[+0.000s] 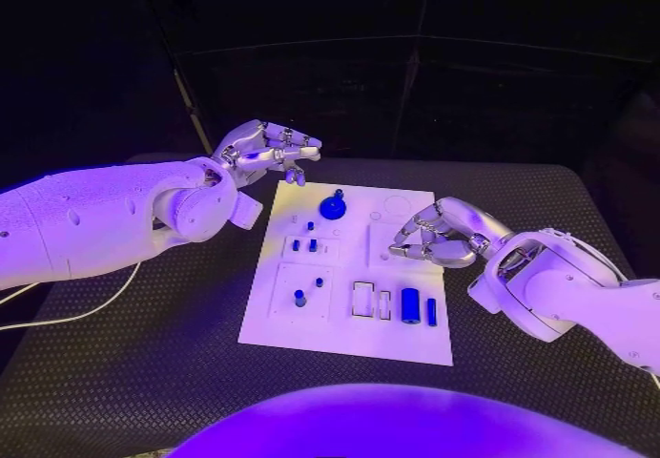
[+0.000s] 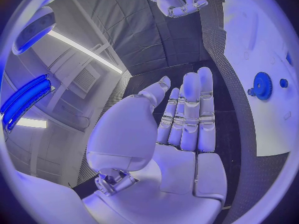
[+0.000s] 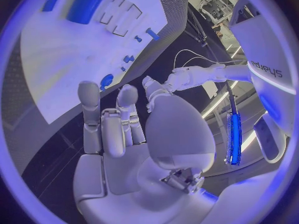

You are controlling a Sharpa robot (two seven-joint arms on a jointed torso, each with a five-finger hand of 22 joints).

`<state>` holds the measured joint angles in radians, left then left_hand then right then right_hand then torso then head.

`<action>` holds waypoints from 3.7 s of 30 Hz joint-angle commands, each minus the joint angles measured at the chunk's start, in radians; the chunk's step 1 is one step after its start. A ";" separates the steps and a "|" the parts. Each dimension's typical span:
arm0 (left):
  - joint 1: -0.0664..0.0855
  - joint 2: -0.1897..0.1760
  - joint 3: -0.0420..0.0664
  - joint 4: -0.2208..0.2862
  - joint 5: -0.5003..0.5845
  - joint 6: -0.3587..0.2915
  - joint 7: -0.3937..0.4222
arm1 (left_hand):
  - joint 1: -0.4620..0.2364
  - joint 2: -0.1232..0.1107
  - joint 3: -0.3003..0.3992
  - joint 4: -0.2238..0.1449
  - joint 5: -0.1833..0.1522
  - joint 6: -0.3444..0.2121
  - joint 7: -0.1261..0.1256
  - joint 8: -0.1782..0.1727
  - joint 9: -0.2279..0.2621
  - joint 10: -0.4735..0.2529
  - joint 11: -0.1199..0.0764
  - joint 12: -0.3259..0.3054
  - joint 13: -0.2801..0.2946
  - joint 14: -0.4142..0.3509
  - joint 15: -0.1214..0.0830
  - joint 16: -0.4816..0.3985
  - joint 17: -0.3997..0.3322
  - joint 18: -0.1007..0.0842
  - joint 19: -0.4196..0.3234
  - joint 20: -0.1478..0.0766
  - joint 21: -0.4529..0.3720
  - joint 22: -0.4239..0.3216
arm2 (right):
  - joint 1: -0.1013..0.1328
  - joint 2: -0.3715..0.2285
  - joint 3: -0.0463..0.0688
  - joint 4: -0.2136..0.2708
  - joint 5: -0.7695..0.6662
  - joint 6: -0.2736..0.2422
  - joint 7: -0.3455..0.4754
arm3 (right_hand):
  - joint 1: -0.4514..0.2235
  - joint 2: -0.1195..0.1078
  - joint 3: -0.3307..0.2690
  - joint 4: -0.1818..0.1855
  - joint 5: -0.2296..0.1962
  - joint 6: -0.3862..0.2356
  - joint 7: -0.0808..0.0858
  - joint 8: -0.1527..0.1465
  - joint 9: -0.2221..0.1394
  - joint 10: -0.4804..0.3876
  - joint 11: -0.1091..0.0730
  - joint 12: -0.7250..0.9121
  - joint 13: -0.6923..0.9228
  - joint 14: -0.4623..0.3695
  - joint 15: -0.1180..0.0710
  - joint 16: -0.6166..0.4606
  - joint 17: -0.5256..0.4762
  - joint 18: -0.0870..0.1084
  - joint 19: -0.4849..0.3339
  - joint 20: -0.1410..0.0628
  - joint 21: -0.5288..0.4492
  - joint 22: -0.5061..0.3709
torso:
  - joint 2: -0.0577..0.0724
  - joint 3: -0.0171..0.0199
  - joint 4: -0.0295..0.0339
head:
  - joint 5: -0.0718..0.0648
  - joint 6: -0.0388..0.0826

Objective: Assemble the parts on the task board

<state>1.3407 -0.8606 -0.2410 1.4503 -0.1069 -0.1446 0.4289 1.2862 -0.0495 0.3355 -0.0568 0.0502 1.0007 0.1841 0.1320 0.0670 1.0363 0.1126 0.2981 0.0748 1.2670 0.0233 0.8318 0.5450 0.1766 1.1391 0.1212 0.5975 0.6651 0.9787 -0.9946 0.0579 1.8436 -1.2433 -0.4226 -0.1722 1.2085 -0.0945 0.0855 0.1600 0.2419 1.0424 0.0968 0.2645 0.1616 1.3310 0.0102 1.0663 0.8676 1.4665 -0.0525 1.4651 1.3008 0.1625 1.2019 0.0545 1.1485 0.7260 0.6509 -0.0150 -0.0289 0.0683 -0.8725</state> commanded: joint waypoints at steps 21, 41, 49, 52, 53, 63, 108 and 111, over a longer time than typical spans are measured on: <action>0.002 -0.006 0.001 0.008 0.004 0.009 0.007 | -0.001 0.002 -0.004 0.000 -0.001 -0.004 0.004 -0.005 -0.001 -0.006 0.003 0.004 -0.001 -0.007 0.004 -0.006 -0.002 0.006 -0.002 0.007 -0.004 -0.002 | -0.117 -0.056 -0.024 0.082 -0.244 0.065 -0.369 | -0.017 0.019 -0.195 0.130 0.029 -0.074 -0.008 0.130 0.098 0.042 0.002 0.223 0.312 0.080 -0.002 0.058 0.141 -0.031 0.046 0.001 0.047 0.090 | -0.009 -0.0057 -0.0154 | -0.039 0.000; 0.002 -0.007 0.001 0.008 0.004 0.014 0.003 | 0.000 0.003 -0.005 0.000 -0.001 -0.004 0.004 -0.005 -0.001 -0.007 0.003 0.005 0.000 -0.008 0.004 -0.006 -0.002 0.006 -0.002 0.007 -0.005 -0.003 | -0.123 -0.001 -0.030 0.040 -0.281 0.108 -0.381 | -0.034 0.023 -0.228 0.131 0.023 -0.083 -0.011 0.157 0.121 0.038 -0.001 0.221 0.318 0.079 -0.004 0.057 0.139 -0.031 0.041 -0.001 0.044 0.086 | -0.008 -0.0059 -0.0118 | -0.035 0.000; 0.002 -0.008 0.001 0.009 0.004 0.011 -0.003 | -0.001 0.003 -0.008 0.001 -0.001 -0.005 0.005 -0.005 -0.001 -0.008 0.003 0.005 0.000 -0.009 0.004 -0.006 -0.002 0.006 -0.002 0.007 -0.007 -0.004 | -0.127 0.017 -0.037 0.027 -0.281 0.138 -0.382 | -0.036 0.023 -0.236 0.131 0.012 -0.089 -0.010 0.163 0.127 0.039 0.000 0.223 0.324 0.079 -0.004 0.057 0.138 -0.030 0.039 -0.001 0.043 0.085 | -0.009 -0.0067 -0.0135 | -0.028 0.000; 0.002 -0.008 0.001 0.008 0.004 0.011 -0.005 | -0.001 0.003 -0.008 0.001 -0.001 -0.005 0.005 -0.005 -0.001 -0.008 0.003 0.005 0.000 -0.009 0.004 -0.006 -0.002 0.006 -0.002 0.007 -0.007 -0.004 | -0.127 0.022 -0.042 0.021 -0.281 0.146 -0.383 | -0.035 0.023 -0.237 0.131 0.009 -0.090 -0.010 0.165 0.128 0.040 0.000 0.223 0.325 0.079 -0.004 0.056 0.138 -0.030 0.039 -0.001 0.043 0.084 | -0.009 -0.0063 -0.0138 | -0.028 0.000; 0.002 -0.008 0.001 0.008 0.004 0.011 -0.006 | -0.001 0.003 -0.008 0.001 -0.001 -0.005 0.005 -0.005 -0.001 -0.008 0.003 0.005 0.000 -0.009 0.004 -0.006 -0.002 0.006 -0.002 0.007 -0.007 -0.004 | -0.127 0.026 -0.044 0.016 -0.283 0.148 -0.384 | -0.034 0.024 -0.238 0.131 0.008 -0.091 -0.010 0.166 0.129 0.039 0.000 0.223 0.326 0.078 -0.004 0.056 0.137 -0.030 0.038 -0.001 0.042 0.083 | -0.009 -0.0057 -0.0141 | -0.027 0.000; 0.002 -0.008 0.001 0.009 0.004 0.017 -0.012 | -0.002 0.003 -0.009 0.002 -0.001 -0.005 0.006 -0.006 -0.001 -0.009 0.004 0.005 0.000 -0.009 0.005 -0.006 -0.003 0.006 -0.001 0.007 -0.007 -0.005 | -0.129 0.060 -0.047 -0.020 -0.302 0.172 -0.390 | -0.007 0.034 -0.240 0.126 0.013 -0.104 -0.009 0.176 0.140 0.035 0.001 0.221 0.328 0.077 -0.003 0.054 0.134 -0.029 0.033 0.000 0.039 0.079 | -0.010 -0.0063 -0.0137 | -0.027 0.000; 0.002 -0.011 0.001 0.015 0.004 0.027 -0.016 | -0.002 0.003 -0.010 0.002 -0.001 -0.007 0.006 -0.006 -0.001 -0.010 0.004 0.005 0.000 -0.010 0.005 -0.006 -0.003 0.006 -0.001 0.008 -0.008 -0.006 | -0.131 0.136 -0.040 0.048 -0.119 -0.025 -0.388 | 0.040 0.100 -0.283 0.132 0.271 -0.099 -0.022 0.231 0.186 0.072 -0.010 0.258 0.402 0.085 -0.012 0.069 0.174 -0.034 0.050 -0.007 0.057 0.111 | -0.008 -0.0069 -0.0130 | -0.023 0.000; 0.002 -0.010 0.001 0.015 0.004 0.028 -0.016 | -0.002 0.003 -0.010 0.002 -0.001 -0.007 0.006 -0.006 -0.001 -0.010 0.004 0.005 0.000 -0.010 0.005 -0.006 -0.003 0.006 -0.001 0.008 -0.008 -0.006 | -0.131 0.154 -0.040 0.035 -0.117 -0.030 -0.391 | 0.037 0.101 -0.284 0.131 0.270 -0.099 -0.022 0.231 0.186 0.071 -0.011 0.257 0.401 0.085 -0.012 0.069 0.174 -0.034 0.050 -0.007 0.057 0.111 | -0.008 -0.0068 -0.0137 | -0.022 0.000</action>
<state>1.3407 -0.8723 -0.2410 1.4629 -0.1068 -0.1296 0.4098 1.2862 -0.0495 0.3327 -0.0539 0.0502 0.9972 0.1876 0.1320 0.0674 1.0327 0.1163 0.2981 0.0748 1.2634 0.0269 0.8318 0.5433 0.1766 1.1391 0.1212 0.5936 0.6610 0.8458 -0.8456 0.0175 1.8816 -1.3811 -0.4716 -0.5558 1.2567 0.0073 -0.1932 0.2913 0.5168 0.9373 0.0737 0.4924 0.3468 1.4009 0.0019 1.3272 1.2689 1.4669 -0.0593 1.5279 1.3073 0.1475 1.2493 0.0501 1.2034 0.8360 0.6429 -0.0218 -0.0408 0.0451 -0.8725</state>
